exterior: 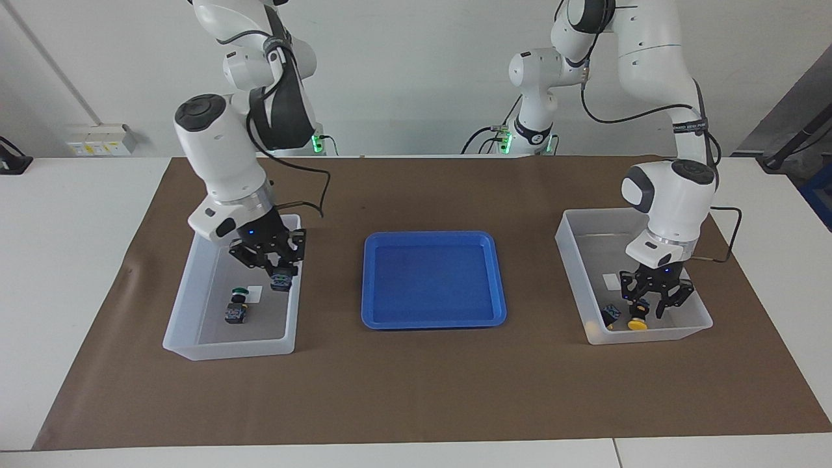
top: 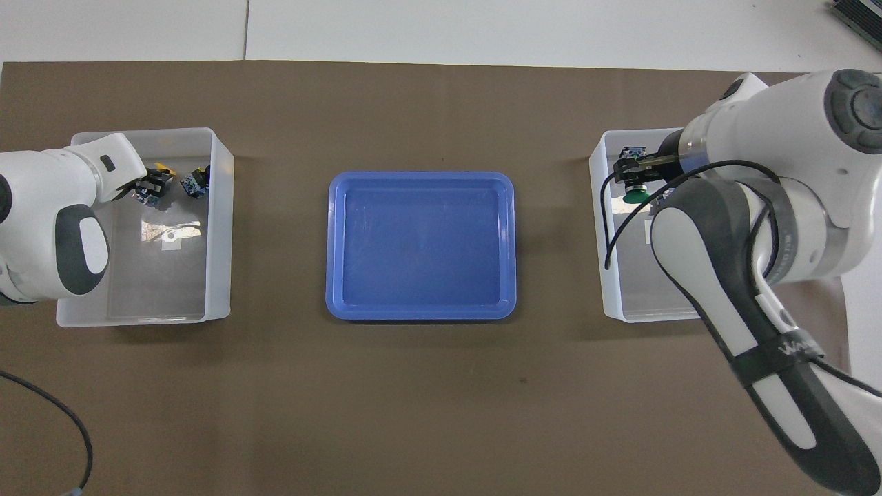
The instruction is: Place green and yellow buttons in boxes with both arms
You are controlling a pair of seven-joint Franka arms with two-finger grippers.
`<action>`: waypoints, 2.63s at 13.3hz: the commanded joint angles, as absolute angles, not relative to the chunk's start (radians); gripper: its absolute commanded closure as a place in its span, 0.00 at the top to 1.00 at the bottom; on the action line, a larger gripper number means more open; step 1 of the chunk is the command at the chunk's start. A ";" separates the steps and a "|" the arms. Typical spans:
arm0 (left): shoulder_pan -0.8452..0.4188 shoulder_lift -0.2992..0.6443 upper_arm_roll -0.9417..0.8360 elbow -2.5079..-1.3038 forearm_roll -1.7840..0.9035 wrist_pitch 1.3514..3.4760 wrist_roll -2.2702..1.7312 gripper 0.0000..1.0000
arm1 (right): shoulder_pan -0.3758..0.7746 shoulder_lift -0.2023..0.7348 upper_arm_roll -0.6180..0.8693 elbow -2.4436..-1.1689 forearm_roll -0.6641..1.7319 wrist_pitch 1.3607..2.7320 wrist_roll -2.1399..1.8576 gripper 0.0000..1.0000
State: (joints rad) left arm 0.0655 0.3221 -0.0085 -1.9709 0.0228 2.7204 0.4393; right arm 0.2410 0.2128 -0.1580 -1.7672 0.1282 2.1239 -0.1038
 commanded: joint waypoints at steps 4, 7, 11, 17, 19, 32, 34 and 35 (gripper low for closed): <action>0.071 0.126 -0.015 -1.990 0.040 2.420 0.327 1.00 | 0.178 0.144 -0.143 -2.077 0.133 2.305 -0.245 0.00; 0.039 0.059 -0.017 -1.991 0.040 2.286 0.064 1.00 | 0.167 0.155 -0.143 -2.157 0.133 2.431 -0.270 0.00; -0.032 0.012 -0.026 -1.973 0.040 2.241 -0.075 1.00 | 0.169 0.163 -0.143 -2.169 0.138 2.454 -0.258 1.00; -0.057 -0.028 -0.034 -1.694 0.028 1.861 -0.074 1.00 | 0.181 0.120 -0.146 -2.002 0.129 2.307 -0.123 1.00; -0.049 0.006 -0.034 -1.581 0.014 1.766 -0.072 1.00 | 0.179 0.091 -0.149 -1.942 0.089 2.222 -0.059 1.00; -0.032 -0.046 -0.020 -1.603 0.020 1.543 -0.051 1.00 | 0.080 0.011 -0.158 -1.580 0.031 1.585 0.141 1.00; -0.031 -0.048 -0.018 -1.608 0.020 1.551 -0.038 1.00 | 0.080 -0.005 -0.156 -1.600 0.029 1.585 0.147 1.00; -0.031 -0.048 -0.018 -1.608 0.020 1.558 -0.038 1.00 | 0.081 -0.006 -0.156 -1.601 0.028 1.575 0.144 1.00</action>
